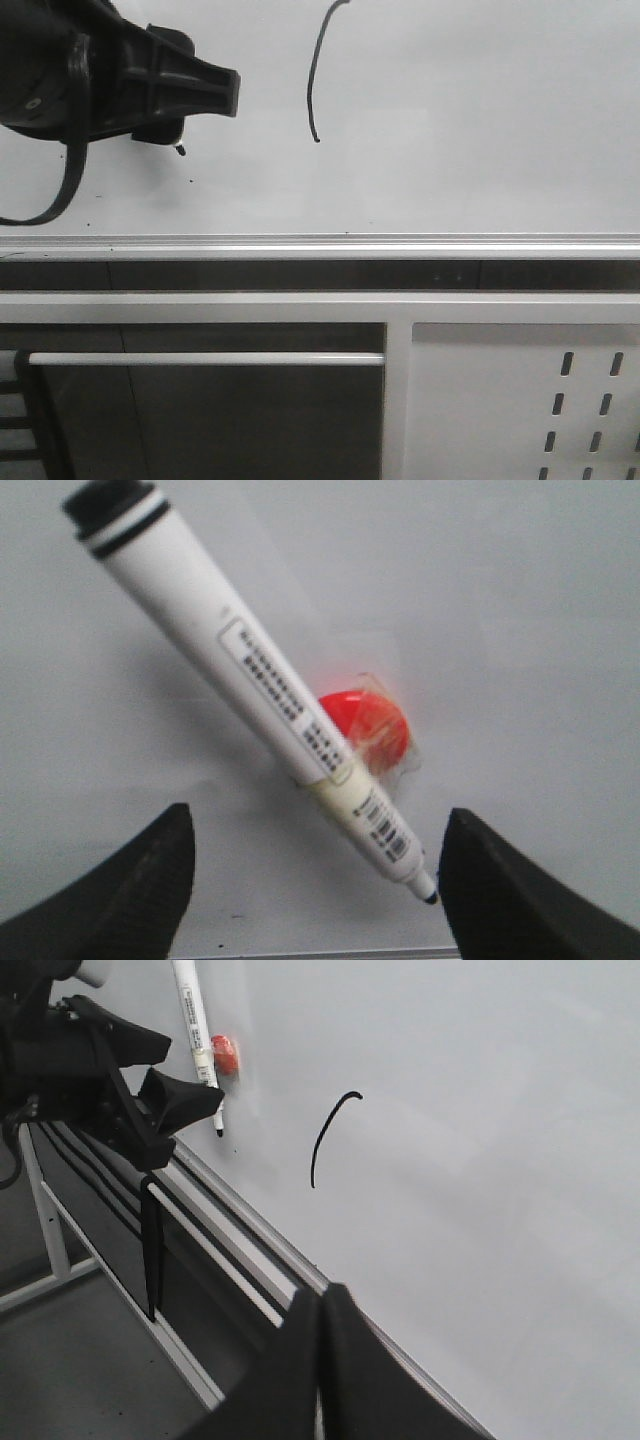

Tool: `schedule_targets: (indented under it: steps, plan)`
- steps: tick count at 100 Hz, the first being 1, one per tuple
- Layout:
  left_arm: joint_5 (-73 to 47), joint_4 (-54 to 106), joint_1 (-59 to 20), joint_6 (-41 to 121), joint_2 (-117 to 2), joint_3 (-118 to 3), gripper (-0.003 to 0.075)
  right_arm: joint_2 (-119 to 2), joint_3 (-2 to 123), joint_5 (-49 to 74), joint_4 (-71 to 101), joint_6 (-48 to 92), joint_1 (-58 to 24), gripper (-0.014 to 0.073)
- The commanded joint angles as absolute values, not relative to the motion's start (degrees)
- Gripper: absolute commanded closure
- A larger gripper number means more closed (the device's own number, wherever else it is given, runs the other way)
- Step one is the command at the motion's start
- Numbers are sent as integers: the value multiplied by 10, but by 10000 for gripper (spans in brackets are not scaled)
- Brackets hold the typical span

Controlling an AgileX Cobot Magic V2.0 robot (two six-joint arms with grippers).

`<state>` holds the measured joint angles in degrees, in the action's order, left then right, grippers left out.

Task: Write number 1 on whiteboard

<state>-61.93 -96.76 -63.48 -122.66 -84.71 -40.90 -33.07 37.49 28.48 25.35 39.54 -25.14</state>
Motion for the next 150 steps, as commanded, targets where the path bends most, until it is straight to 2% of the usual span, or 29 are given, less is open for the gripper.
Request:
schedule_targets:
  steps: [1, 22, 42, 55, 69, 74, 76, 78, 79, 88, 108, 150]
  plan:
    - [-684, -989, -664, -1205, -823, -418, 244, -331, 388, 243, 258, 397, -247, 669]
    - [-726, -975, -741, -1171, -796, -418, 246, -331, 388, 242, 258, 397, -247, 669]
    - [-726, -855, -812, -1102, -743, -418, 247, -329, 388, 250, 258, 397, -247, 669]
    - [-726, -811, -878, -1052, -684, -418, 286, -319, 388, 251, 258, 397, -247, 669]
    - [-726, -794, -949, -1033, -610, -418, 417, -309, 388, 257, 256, 397, -247, 669]
    - [-726, -794, -975, -1022, -583, -418, 507, -305, 388, 261, 255, 397, -247, 669]
    - [-726, -794, -982, -1020, -576, -418, 519, -304, 388, 262, 255, 397, -247, 669]
    - [-726, -794, -995, -1012, -564, -418, 576, -302, 388, 264, 251, 397, -247, 669]
    - [-726, -794, -998, -1012, -561, -418, 576, -302, 388, 265, 250, 397, -247, 669]
    - [-726, -794, -1037, -983, -529, -418, 742, -297, 388, 271, 244, 397, -247, 669]
    - [-726, -794, -1097, -963, -508, -418, 738, -283, 388, 293, 244, 397, -247, 669]
    - [-722, -802, -1103, -961, -508, -423, 738, -281, 388, 296, 244, 397, -247, 669]
